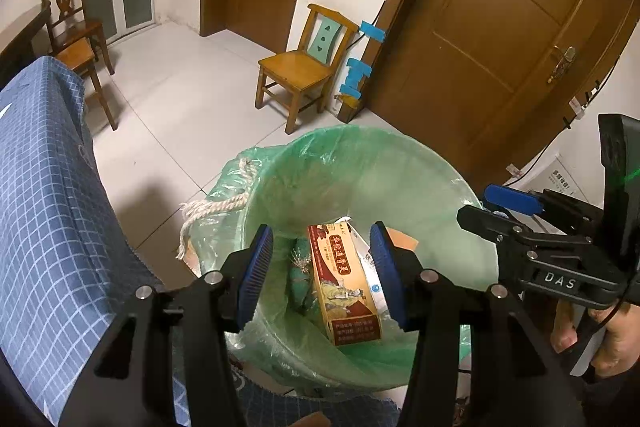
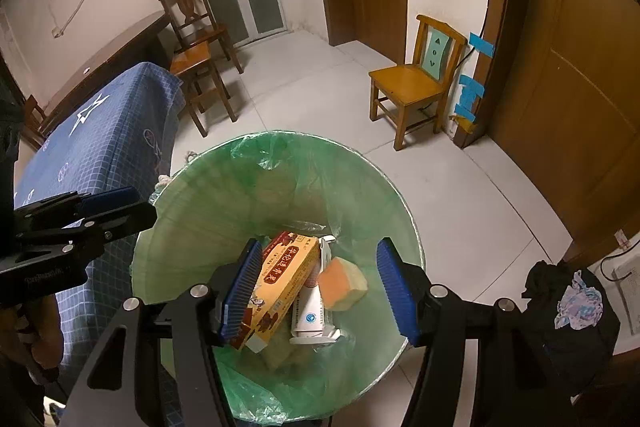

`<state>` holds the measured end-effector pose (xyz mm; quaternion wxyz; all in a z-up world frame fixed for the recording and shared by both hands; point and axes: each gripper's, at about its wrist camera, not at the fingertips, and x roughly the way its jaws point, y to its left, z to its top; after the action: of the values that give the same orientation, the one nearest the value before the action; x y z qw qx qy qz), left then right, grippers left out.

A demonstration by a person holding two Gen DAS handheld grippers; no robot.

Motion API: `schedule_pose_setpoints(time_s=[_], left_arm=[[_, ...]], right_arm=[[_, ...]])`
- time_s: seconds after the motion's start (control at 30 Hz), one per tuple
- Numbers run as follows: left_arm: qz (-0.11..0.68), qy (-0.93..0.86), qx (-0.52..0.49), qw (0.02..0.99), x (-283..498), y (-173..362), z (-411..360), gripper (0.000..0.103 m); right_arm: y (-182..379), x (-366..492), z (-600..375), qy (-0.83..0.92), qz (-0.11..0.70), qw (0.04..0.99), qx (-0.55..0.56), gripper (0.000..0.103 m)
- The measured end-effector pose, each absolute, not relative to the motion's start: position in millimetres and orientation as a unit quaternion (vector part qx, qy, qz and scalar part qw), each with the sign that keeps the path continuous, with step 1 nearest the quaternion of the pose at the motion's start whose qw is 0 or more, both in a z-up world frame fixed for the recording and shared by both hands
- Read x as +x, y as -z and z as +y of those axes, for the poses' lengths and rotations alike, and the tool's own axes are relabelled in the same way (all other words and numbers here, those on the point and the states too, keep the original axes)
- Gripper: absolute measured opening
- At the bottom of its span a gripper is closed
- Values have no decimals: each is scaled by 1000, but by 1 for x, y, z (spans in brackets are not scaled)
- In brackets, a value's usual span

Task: Collect trash
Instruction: 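Open both tools to drop the scrubber and sponge into the bin, then move both tools back over the table toward the remaining trash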

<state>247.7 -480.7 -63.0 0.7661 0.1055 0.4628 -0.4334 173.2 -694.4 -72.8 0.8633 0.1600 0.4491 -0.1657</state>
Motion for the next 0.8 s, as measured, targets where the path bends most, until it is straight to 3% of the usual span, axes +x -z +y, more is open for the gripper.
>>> schedule_pose_setpoints(time_s=[0.23,0.6,0.8], left_arm=[[452,423,101,779,238,48,-444,49],[435,398,78,804,235,23,-369,49],[414,391,59,820,230,-4,-309,50]], right_arm=[[46,157,-650,149,403,894,124,63],[-1,141,-548,92,312,940,98,77],[-6,150,-497,44,310,945,90,81]])
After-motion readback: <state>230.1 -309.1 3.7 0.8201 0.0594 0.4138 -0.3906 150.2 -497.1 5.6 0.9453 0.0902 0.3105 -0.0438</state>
